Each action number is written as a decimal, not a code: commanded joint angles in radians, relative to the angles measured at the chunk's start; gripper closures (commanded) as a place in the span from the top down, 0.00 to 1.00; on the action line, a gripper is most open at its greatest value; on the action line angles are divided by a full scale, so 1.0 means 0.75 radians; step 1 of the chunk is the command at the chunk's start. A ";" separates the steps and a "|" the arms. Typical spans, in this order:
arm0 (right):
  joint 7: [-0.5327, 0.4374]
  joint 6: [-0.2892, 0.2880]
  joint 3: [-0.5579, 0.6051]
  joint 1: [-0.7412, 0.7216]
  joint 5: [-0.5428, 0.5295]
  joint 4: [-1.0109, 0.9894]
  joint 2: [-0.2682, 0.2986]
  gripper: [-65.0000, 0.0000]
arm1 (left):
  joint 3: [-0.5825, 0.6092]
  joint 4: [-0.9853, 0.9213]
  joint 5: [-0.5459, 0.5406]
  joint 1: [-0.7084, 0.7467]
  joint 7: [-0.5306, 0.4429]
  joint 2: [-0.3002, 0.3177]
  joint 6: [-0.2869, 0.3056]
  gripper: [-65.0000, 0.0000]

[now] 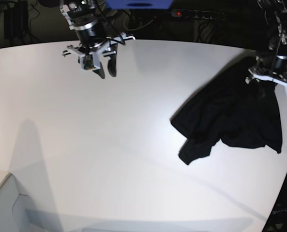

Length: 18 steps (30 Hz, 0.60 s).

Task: Layout the t-shirt on the table in an organized manner, then fold the t-shirt properly
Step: 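Move the left gripper down onto the crumpled black t-shirt and grasp it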

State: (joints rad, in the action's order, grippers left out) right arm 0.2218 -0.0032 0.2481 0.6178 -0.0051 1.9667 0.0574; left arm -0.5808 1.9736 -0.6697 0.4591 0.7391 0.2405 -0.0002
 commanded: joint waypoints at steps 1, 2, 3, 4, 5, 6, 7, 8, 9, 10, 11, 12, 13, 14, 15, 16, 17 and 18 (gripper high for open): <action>-0.029 0.001 0.000 0.004 0.000 0.016 0.010 0.29 | -0.004 0.019 0.039 -0.020 -0.002 0.014 -0.005 0.42; -0.029 0.001 0.000 0.004 0.000 0.010 0.010 0.29 | 0.000 0.019 0.082 -0.049 0.020 0.010 -0.005 0.42; -0.029 0.001 -0.003 0.004 0.000 0.004 0.010 0.29 | 0.008 0.015 0.131 -0.081 0.036 -0.005 -0.005 0.42; -0.029 0.001 -0.003 0.004 0.000 0.001 0.010 0.29 | 0.018 0.011 0.178 -0.112 0.045 -0.023 -0.005 0.42; -0.029 0.001 -0.003 0.004 0.000 -0.001 0.010 0.29 | 0.031 0.009 0.239 -0.143 0.049 -0.039 -0.001 0.42; -0.029 0.001 -0.003 0.004 0.000 -0.001 0.010 0.29 | 0.045 0.009 0.301 -0.161 0.049 -0.054 0.003 0.42; -0.029 0.001 -0.003 0.004 0.000 -0.001 0.010 0.29 | 0.074 0.009 0.358 -0.173 0.049 -0.066 0.005 0.42; -0.029 0.001 -0.003 0.004 0.000 -0.001 0.010 0.29 | 0.108 0.009 0.413 -0.184 0.049 -0.076 0.005 0.42; -0.029 0.001 -0.003 0.004 0.000 -0.001 0.010 0.29 | 0.139 0.009 0.458 -0.194 0.049 -0.082 0.005 0.42; -0.029 0.001 -0.003 0.004 0.000 -0.001 0.010 0.29 | 0.172 0.007 0.495 -0.204 0.049 -0.086 0.005 0.42; -0.029 0.001 -0.003 0.004 0.000 -0.001 0.010 0.29 | 0.211 -0.002 0.532 -0.212 0.049 -0.093 0.005 0.42; -0.029 0.001 -0.003 0.004 0.000 -0.001 0.010 0.29 | 0.235 -0.018 0.563 -0.220 0.047 -0.101 0.005 0.42; -0.029 0.001 -0.003 0.004 0.000 -0.001 0.010 0.29 | 0.250 -0.036 0.589 -0.222 0.040 -0.101 0.005 0.42; -0.029 0.001 -0.003 0.004 0.000 -0.001 0.010 0.29 | 0.256 -0.055 0.605 -0.229 0.043 -0.101 0.005 0.42; -0.029 0.001 -0.003 0.004 0.000 -0.001 0.010 0.29 | 0.256 -0.073 0.612 -0.233 0.045 -0.101 0.005 0.42; -0.029 0.001 -0.003 0.004 0.000 -0.001 0.010 0.29 | 0.256 -0.092 0.616 -0.235 0.045 -0.101 0.005 0.42; -0.029 0.001 -0.003 0.004 0.000 -0.001 0.010 0.29 | 0.254 -0.110 0.616 -0.231 0.034 -0.101 0.005 0.42; -0.029 0.001 -0.003 0.004 0.000 -0.003 0.010 0.29 | 0.254 -0.128 0.618 -0.227 0.032 -0.099 0.005 0.42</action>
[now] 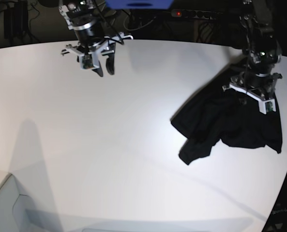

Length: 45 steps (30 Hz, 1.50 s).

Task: Layout the t-shirt on the table in an organized manner, then fold the t-shirt properly
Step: 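Move the left gripper down onto the crumpled black t-shirt and grasp it, then lift the t-shirt with the left gripper and drag it across the table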

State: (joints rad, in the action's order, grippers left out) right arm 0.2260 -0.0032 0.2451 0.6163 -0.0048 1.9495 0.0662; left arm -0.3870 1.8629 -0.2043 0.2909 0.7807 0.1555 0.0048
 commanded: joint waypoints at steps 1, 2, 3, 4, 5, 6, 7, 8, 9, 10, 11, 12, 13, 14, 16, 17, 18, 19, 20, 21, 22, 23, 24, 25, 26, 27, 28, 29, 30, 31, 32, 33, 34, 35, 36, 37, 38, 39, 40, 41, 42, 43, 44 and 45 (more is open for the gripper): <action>-0.034 0.001 0.002 0.006 -0.001 0.020 -0.001 0.29 | -0.005 0.005 -0.001 -0.002 -0.023 0.017 -0.001 0.42; -0.034 0.001 0.002 0.006 -0.001 0.020 -0.001 0.29 | -0.007 -0.007 -0.001 0.000 -0.023 0.019 -0.001 0.42; -0.034 0.001 0.002 0.006 -0.001 0.018 -0.001 0.29 | -0.007 -0.022 -0.001 0.000 -0.023 0.025 -0.001 0.42; -0.034 0.001 0.002 0.006 -0.001 0.010 -0.001 0.29 | -0.007 -0.042 -0.001 0.000 -0.023 0.025 -0.001 0.42; -0.034 0.001 0.002 0.004 -0.001 -0.002 -0.001 0.29 | -0.007 -0.071 -0.001 -0.008 -0.023 0.025 -0.001 0.42; -0.034 0.001 0.002 0.004 -0.001 -0.012 -0.001 0.29 | -0.007 -0.097 -0.001 -0.012 -0.023 0.025 -0.001 0.42; -0.034 0.001 0.002 0.004 -0.001 -0.021 -0.001 0.29 | -0.007 -0.120 -0.001 -0.014 -0.025 0.025 -0.001 0.42; -0.034 0.001 0.002 0.004 -0.001 -0.029 -0.001 0.29 | -0.007 -0.136 -0.005 -0.023 -0.025 0.025 -0.001 0.42; -0.034 0.001 0.002 0.004 -0.001 -0.033 -0.001 0.29 | -0.005 -0.140 -0.007 -0.029 -0.025 0.025 -0.001 0.42; -0.034 0.001 0.002 0.004 -0.001 -0.035 -0.001 0.29 | -0.005 -0.136 -0.009 -0.029 -0.025 0.025 0.001 0.42; -0.034 0.001 0.002 0.004 -0.001 -0.035 -0.001 0.29 | -0.005 -0.128 -0.009 -0.027 -0.023 0.025 0.001 0.42; -0.034 0.001 0.002 0.004 -0.001 -0.035 -0.001 0.29 | -0.005 -0.106 -0.011 -0.027 -0.023 0.021 0.001 0.41; -0.034 0.001 0.002 0.004 -0.001 -0.035 -0.001 0.29 | -0.007 -0.081 -0.005 -0.025 -0.019 0.015 0.001 0.38; -0.034 0.001 0.002 0.004 -0.001 -0.035 -0.001 0.29 | -0.007 -0.055 -0.007 -0.019 -0.015 0.015 0.001 0.32; -0.034 0.001 0.002 0.004 -0.001 -0.035 -0.001 0.29 | -0.007 0.001 -0.011 -0.008 -0.017 0.015 0.001 0.14; -0.034 0.001 0.002 0.004 -0.001 -0.035 -0.001 0.29 | -0.007 0.023 -0.011 -0.008 -0.017 0.013 0.001 0.00; -0.034 0.001 0.002 0.004 -0.001 -0.035 -0.001 0.29 | -0.005 0.038 -0.011 -0.012 -0.013 0.013 -0.003 0.00; -0.034 0.001 0.002 0.004 -0.001 -0.035 -0.001 0.29 | -0.005 0.046 -0.011 -0.017 -0.017 0.004 -0.005 0.02; -0.034 0.001 0.002 0.004 -0.001 -0.035 -0.001 0.29 | -0.007 0.054 -0.011 -0.023 -0.011 -0.012 -0.007 0.03; -0.034 0.001 0.002 0.004 -0.001 -0.035 -0.001 0.29 | -0.007 0.058 -0.003 -0.025 -0.011 -0.018 -0.007 0.00; -0.034 0.001 0.002 0.004 -0.001 -0.035 -0.001 0.29 | -0.007 0.060 -0.003 -0.033 -0.009 -0.022 -0.007 0.00; -0.034 0.001 0.002 0.004 -0.001 -0.035 -0.001 0.29 | -0.007 0.060 -0.003 -0.037 -0.009 -0.022 -0.007 0.01; -0.034 0.001 0.002 0.004 -0.001 -0.035 -0.001 0.29 | -0.007 0.060 -0.001 -0.037 -0.009 -0.022 -0.007 0.01; -0.034 0.001 0.002 0.004 -0.001 -0.035 0.001 0.29 | -0.007 0.060 -0.001 -0.033 -0.009 -0.022 -0.005 0.00; -0.034 0.001 0.000 0.006 -0.001 -0.035 0.013 0.29 | -0.007 0.060 -0.001 -0.027 -0.007 -0.022 -0.003 0.01; -0.034 0.001 0.000 0.006 -0.001 -0.035 0.019 0.29 | -0.007 0.060 -0.001 -0.025 -0.007 -0.018 -0.003 0.01; -0.034 0.001 0.000 0.006 -0.001 -0.035 0.021 0.29 | -0.007 0.060 -0.001 -0.019 -0.007 -0.012 -0.007 0.01; -0.034 0.001 0.000 0.008 -0.001 -0.035 0.021 0.29 | -0.009 0.060 -0.001 0.002 -0.007 -0.010 -0.009 0.01; -0.034 0.001 0.000 0.008 -0.001 -0.035 0.025 0.29 | -0.029 0.062 -0.007 0.014 -0.007 -0.010 -0.011 0.02; -0.034 0.001 0.000 0.008 -0.001 -0.035 0.025 0.29 | -0.054 0.066 -0.009 0.020 -0.007 -0.014 -0.011 0.05; -0.034 0.001 0.000 0.006 -0.001 -0.035 0.025 0.29 | -0.082 0.066 -0.009 0.018 -0.007 -0.022 -0.011 0.09; -0.034 0.001 0.000 0.006 -0.001 -0.035 0.025 0.29 | -0.111 0.062 -0.011 0.016 -0.007 -0.026 -0.011 0.18; -0.034 0.001 0.000 0.006 -0.001 -0.035 0.025 0.29 | -0.125 0.058 -0.011 0.014 -0.007 -0.034 -0.011 0.25; -0.034 0.001 0.000 0.006 -0.001 -0.035 0.025 0.29 | -0.144 0.056 -0.011 0.010 -0.007 -0.043 -0.003 0.33; -0.034 0.001 0.002 0.006 -0.001 -0.035 0.025 0.29 | -0.152 0.054 -0.011 0.008 -0.007 -0.045 -0.001 0.39; -0.034 0.001 0.002 0.006 -0.001 -0.035 0.023 0.29 | -0.146 0.054 -0.011 0.008 -0.009 -0.041 -0.001 0.42; -0.034 0.001 0.002 0.006 -0.001 -0.035 0.023 0.29 | -0.144 0.054 -0.011 0.008 -0.013 -0.038 -0.001 0.42; -0.034 0.001 0.002 0.006 -0.001 -0.035 0.023 0.29 | -0.144 0.052 -0.011 0.004 -0.011 -0.036 -0.001 0.42; -0.034 0.001 0.002 0.006 -0.001 -0.035 0.021 0.29 | -0.142 0.046 -0.011 -0.006 -0.009 -0.036 -0.001 0.43; -0.034 0.001 0.004 0.006 -0.001 -0.035 0.021 0.29 | -0.140 0.031 -0.011 -0.023 -0.009 -0.041 -0.001 0.43; -0.034 0.001 0.006 0.006 -0.001 -0.035 0.021 0.29 | -0.136 0.013 -0.011 -0.037 -0.009 -0.041 -0.001 0.43; -0.034 0.001 0.008 0.006 -0.001 -0.035 0.021 0.29 | -0.119 -0.018 -0.007 -0.049 -0.009 -0.038 -0.001 0.43; -0.034 0.001 0.008 0.006 -0.001 -0.035 0.021 0.29 | -0.103 -0.042 -0.003 -0.057 -0.009 -0.032 -0.001 0.43; -0.034 0.001 0.008 0.006 -0.001 -0.035 0.021 0.29 | -0.095 -0.065 -0.003 -0.059 -0.009 -0.030 -0.001 0.43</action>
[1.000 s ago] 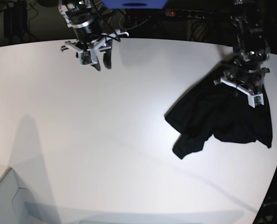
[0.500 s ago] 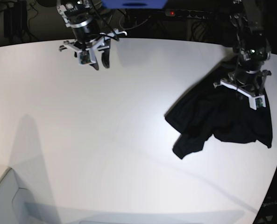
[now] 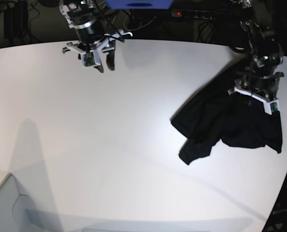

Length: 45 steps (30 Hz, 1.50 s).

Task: Layout the t-shirt on the table in an organized manner, then fold the t-shirt properly
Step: 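Lift the t-shirt with the left gripper and drag it across the table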

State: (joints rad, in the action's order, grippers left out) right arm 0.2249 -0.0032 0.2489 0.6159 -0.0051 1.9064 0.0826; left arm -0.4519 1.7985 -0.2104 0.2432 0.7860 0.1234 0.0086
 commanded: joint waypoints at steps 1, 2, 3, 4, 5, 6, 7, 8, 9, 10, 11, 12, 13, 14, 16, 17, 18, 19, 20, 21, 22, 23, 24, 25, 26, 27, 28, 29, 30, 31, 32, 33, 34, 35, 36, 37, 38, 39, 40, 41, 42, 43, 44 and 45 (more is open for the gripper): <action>-0.033 0.001 0.001 0.006 0.000 0.023 0.001 0.29 | -0.002 0.001 0.007 0.004 -0.024 0.012 -0.006 0.43; -0.033 0.001 0.001 0.008 0.000 0.023 0.001 0.29 | 0.000 -0.012 0.007 0.004 -0.028 0.012 -0.006 0.43; -0.033 0.001 0.001 0.010 0.000 0.023 0.003 0.29 | 0.006 -0.020 0.003 0.004 -0.028 0.012 -0.006 0.43; -0.033 0.001 -0.001 0.010 0.000 0.023 0.003 0.29 | 0.008 -0.020 -0.001 0.004 -0.028 0.012 -0.006 0.43; -0.033 0.001 -0.001 0.010 0.000 0.023 0.003 0.29 | 0.010 -0.020 -0.003 0.004 -0.028 0.012 -0.006 0.43; -0.033 0.001 -0.001 0.010 0.000 0.023 0.003 0.29 | 0.018 -0.020 -0.001 0.004 -0.028 0.012 -0.006 0.43; -0.033 0.001 -0.001 0.010 0.000 0.023 0.003 0.29 | 0.031 -0.022 0.007 0.004 -0.028 0.012 -0.006 0.43; -0.033 0.001 -0.001 0.012 0.000 0.023 0.003 0.29 | 0.035 -0.026 0.007 0.004 -0.028 0.012 -0.006 0.43; -0.033 0.001 -0.001 0.012 0.000 0.023 0.003 0.29 | 0.035 -0.030 0.007 0.002 -0.028 0.012 -0.006 0.43; -0.033 0.001 -0.001 0.012 0.000 0.023 0.003 0.29 | 0.035 -0.034 0.007 0.002 -0.028 0.012 -0.006 0.43; -0.033 0.001 -0.001 0.012 0.000 0.023 0.003 0.29 | 0.035 -0.042 0.009 0.000 -0.028 0.012 -0.006 0.43; -0.033 0.001 -0.001 0.010 0.000 0.023 0.003 0.29 | 0.037 -0.052 0.009 -0.006 -0.028 0.012 -0.006 0.43; -0.033 0.001 -0.001 0.008 0.000 0.023 0.003 0.29 | 0.037 -0.065 0.009 -0.010 -0.024 0.012 -0.006 0.43; -0.033 0.001 -0.001 0.008 0.000 0.023 0.003 0.29 | 0.037 -0.073 0.009 -0.012 -0.022 0.012 -0.006 0.43; -0.033 0.001 -0.001 0.006 0.000 0.023 0.003 0.29 | 0.037 -0.085 0.009 -0.014 -0.016 0.012 -0.006 0.42; -0.033 0.001 -0.001 0.006 0.000 0.023 0.003 0.29 | 0.037 -0.087 0.009 -0.010 -0.016 0.012 -0.006 0.39; -0.033 0.001 -0.001 0.006 0.000 0.023 0.003 0.29 | 0.037 -0.087 0.009 -0.008 -0.016 0.012 -0.006 0.33; -0.033 0.001 -0.001 0.006 0.000 0.023 0.003 0.29 | 0.037 -0.087 0.009 -0.008 -0.016 0.012 -0.006 0.23; -0.033 0.001 -0.001 0.006 0.000 0.023 0.003 0.29 | 0.033 -0.087 0.009 -0.008 -0.016 0.012 -0.006 0.10; -0.033 0.001 -0.001 0.004 0.000 0.023 0.003 0.29 | 0.031 -0.087 0.009 -0.010 -0.016 0.012 -0.006 0.00; -0.033 0.001 -0.001 0.004 0.000 0.023 0.003 0.29 | 0.029 -0.087 0.009 -0.012 -0.016 0.012 -0.006 0.00; -0.033 0.001 -0.001 0.004 0.000 0.023 0.003 0.29 | 0.027 -0.083 0.009 -0.012 -0.024 0.012 -0.006 0.03; -0.033 0.001 -0.001 0.004 0.000 0.023 0.003 0.29 | 0.027 -0.073 0.009 -0.012 -0.028 0.012 -0.006 0.01; -0.033 0.001 -0.001 0.004 0.000 0.023 0.003 0.29 | 0.025 -0.059 0.003 -0.012 -0.024 0.012 -0.006 0.00; -0.033 0.001 -0.001 0.004 0.000 0.020 0.003 0.29 | 0.025 -0.024 -0.001 -0.014 -0.022 0.012 -0.008 0.00; -0.033 0.001 -0.001 0.004 0.000 0.020 0.005 0.29 | 0.025 0.023 -0.001 -0.014 -0.026 0.010 -0.010 0.01; -0.033 0.001 -0.001 0.004 0.000 0.020 0.005 0.29 | 0.025 0.085 -0.001 -0.014 -0.028 0.008 -0.012 0.01; -0.033 0.001 -0.001 0.004 0.000 0.008 0.005 0.29 | 0.025 0.138 -0.003 -0.014 -0.028 0.002 -0.012 0.01; -0.033 0.001 -0.001 0.004 0.000 -0.006 0.005 0.29 | 0.025 0.187 -0.005 -0.016 -0.030 -0.002 -0.012 0.01; -0.033 0.001 -0.001 -0.002 0.000 -0.029 0.005 0.29 | 0.031 0.232 -0.005 -0.018 -0.030 -0.010 -0.012 0.01; -0.033 0.001 -0.004 -0.014 0.000 -0.057 0.005 0.29 | 0.033 0.279 -0.007 -0.031 -0.030 -0.033 -0.010 0.01; -0.033 0.001 -0.004 -0.022 0.000 -0.088 0.005 0.29 | 0.027 0.312 -0.021 -0.055 -0.030 -0.065 -0.006 0.01; -0.033 0.001 -0.004 -0.026 0.000 -0.117 0.005 0.29 | 0.025 0.314 -0.040 -0.080 -0.032 -0.086 -0.006 0.01; -0.033 0.001 -0.004 -0.028 0.002 -0.137 0.005 0.28 | 0.018 0.312 -0.062 -0.110 -0.032 -0.090 -0.006 0.01; -0.035 0.001 -0.004 -0.028 0.002 -0.151 0.008 0.28 | -0.004 0.310 -0.089 -0.145 -0.032 -0.084 -0.006 0.01; -0.035 0.001 -0.004 -0.028 0.004 -0.153 0.022 0.28 | -0.031 0.306 -0.119 -0.176 -0.032 -0.088 -0.006 0.01; -0.037 0.001 -0.006 -0.026 0.004 -0.153 0.040 0.28 | -0.053 0.306 -0.160 -0.209 -0.030 -0.090 -0.006 0.01; -0.039 0.001 -0.006 -0.024 0.004 -0.153 0.048 0.28 | -0.065 0.301 -0.195 -0.239 -0.030 -0.084 -0.006 0.01; -0.041 0.001 -0.006 -0.024 0.004 -0.153 0.053 0.28 | -0.082 0.289 -0.236 -0.274 -0.030 -0.080 -0.006 0.01; -0.039 0.001 -0.008 -0.024 0.004 -0.151 0.059 0.28 | -0.092 0.281 -0.273 -0.315 -0.030 -0.080 -0.006 0.01; -0.035 0.001 -0.024 -0.022 0.004 -0.151 0.059 0.28 | -0.106 0.279 -0.302 -0.366 -0.030 -0.080 -0.006 0.01; -0.035 0.001 -0.038 -0.022 0.004 -0.151 0.059 0.28 | -0.115 0.279 -0.322 -0.413 -0.030 -0.080 -0.006 0.01; -0.035 0.001 -0.057 -0.020 0.004 -0.151 0.057 0.28 | -0.117 0.279 -0.340 -0.466 -0.030 -0.080 -0.006 0.01; -0.035 0.001 -0.069 -0.020 0.004 -0.151 0.055 0.28 | -0.115 0.279 -0.359 -0.526 -0.030 -0.080 -0.006 0.01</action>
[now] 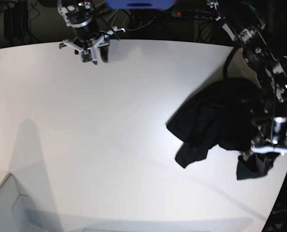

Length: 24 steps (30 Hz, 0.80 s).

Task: Layout the t-shirt on the table in an organized manner, then fold the t-shirt properly
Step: 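Lift the t-shirt with the left gripper and drag it across the table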

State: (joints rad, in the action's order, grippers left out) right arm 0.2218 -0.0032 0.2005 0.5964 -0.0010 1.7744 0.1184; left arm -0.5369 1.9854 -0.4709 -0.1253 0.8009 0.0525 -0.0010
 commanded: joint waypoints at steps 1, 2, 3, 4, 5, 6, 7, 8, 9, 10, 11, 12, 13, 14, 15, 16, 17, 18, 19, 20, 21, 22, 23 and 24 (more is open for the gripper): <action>-0.031 0.001 -0.013 0.006 -0.002 0.025 0.005 0.28 | -0.001 0.032 -0.026 -0.088 -0.044 0.015 0.006 0.01; -0.031 0.001 -0.023 0.006 -0.002 0.025 0.005 0.28 | 0.001 0.032 -0.038 -0.145 -0.038 0.015 0.006 0.01; -0.031 0.001 -0.033 0.008 -0.002 0.023 0.005 0.28 | 0.001 0.032 -0.044 -0.196 -0.036 0.013 0.006 0.01; -0.031 0.001 -0.043 0.010 -0.002 0.023 0.005 0.28 | 0.001 0.032 -0.046 -0.241 -0.036 0.009 0.006 0.01; -0.031 0.001 -0.054 0.012 -0.002 0.023 0.005 0.28 | 0.001 0.032 -0.044 -0.290 -0.036 0.007 0.006 0.01; -0.031 0.001 -0.066 0.018 -0.002 0.023 0.005 0.28 | 0.001 0.030 -0.040 -0.335 -0.036 0.007 0.006 0.01; -0.031 0.001 -0.078 0.024 -0.002 0.023 0.003 0.28 | 0.001 0.030 -0.040 -0.378 -0.036 0.007 0.006 0.01; -0.031 0.001 -0.092 0.024 -0.002 0.023 0.003 0.28 | 0.005 0.030 -0.040 -0.419 -0.036 0.007 0.006 0.01; -0.031 0.001 -0.105 0.026 -0.002 0.025 0.003 0.28 | 0.027 0.026 -0.038 -0.456 -0.036 0.007 0.006 0.01; -0.031 0.001 -0.119 0.026 -0.002 0.025 0.003 0.28 | 0.070 0.011 -0.036 -0.489 -0.036 0.011 0.006 0.01; -0.031 0.001 -0.131 0.026 -0.002 0.025 0.001 0.28 | 0.105 0.001 -0.036 -0.517 -0.048 0.015 0.006 0.01; -0.031 0.001 -0.141 0.026 -0.002 0.025 -0.003 0.28 | 0.142 -0.005 -0.034 -0.546 -0.048 0.015 0.004 0.01; -0.031 0.001 -0.154 0.026 -0.002 0.025 -0.020 0.28 | 0.169 -0.003 -0.032 -0.581 -0.050 0.011 -0.002 0.01; -0.031 0.001 -0.172 0.030 -0.002 0.027 -0.034 0.28 | 0.173 -0.001 -0.032 -0.615 -0.050 0.007 -0.004 0.01; -0.031 0.001 -0.193 0.032 -0.002 0.027 -0.046 0.28 | 0.169 -0.005 -0.030 -0.656 -0.050 0.005 -0.004 0.01; -0.031 0.001 -0.215 0.038 -0.002 0.027 -0.057 0.28 | 0.167 -0.017 -0.015 -0.703 -0.050 0.005 -0.006 0.01; -0.031 0.001 -0.231 0.043 -0.002 0.025 -0.063 0.28 | 0.167 -0.054 0.007 -0.734 -0.050 0.003 -0.006 0.01; -0.031 0.001 -0.246 0.043 -0.002 0.025 -0.071 0.28 | 0.167 -0.111 0.038 -0.759 -0.052 0.003 -0.006 0.01; -0.031 0.001 -0.262 0.045 -0.002 0.027 -0.071 0.28 | 0.167 -0.161 0.054 -0.785 -0.060 0.011 -0.006 0.01; -0.031 0.001 -0.272 0.047 -0.002 0.027 -0.071 0.28 | 0.165 -0.197 0.060 -0.812 -0.085 0.019 -0.006 0.00; -0.031 0.001 -0.281 0.047 -0.002 0.027 -0.071 0.28 | 0.156 -0.218 0.064 -0.826 -0.111 0.035 -0.006 0.00; -0.031 0.001 -0.295 0.047 -0.002 0.027 -0.071 0.28 | 0.132 -0.234 0.060 -0.838 -0.132 0.062 -0.006 0.00; -0.031 0.001 -0.309 0.047 -0.002 0.027 -0.071 0.28 | 0.115 -0.259 0.058 -0.863 -0.146 0.091 -0.006 0.00; -0.031 0.001 -0.317 0.047 -0.002 0.027 -0.071 0.28 | 0.109 -0.283 0.058 -0.898 -0.152 0.113 -0.006 0.00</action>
State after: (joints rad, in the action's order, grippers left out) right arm 0.2214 -0.0029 -0.0307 0.6258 -0.0013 1.7756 0.0605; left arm -0.4538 1.7561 -0.4229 -0.7372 0.7494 0.1219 -0.0082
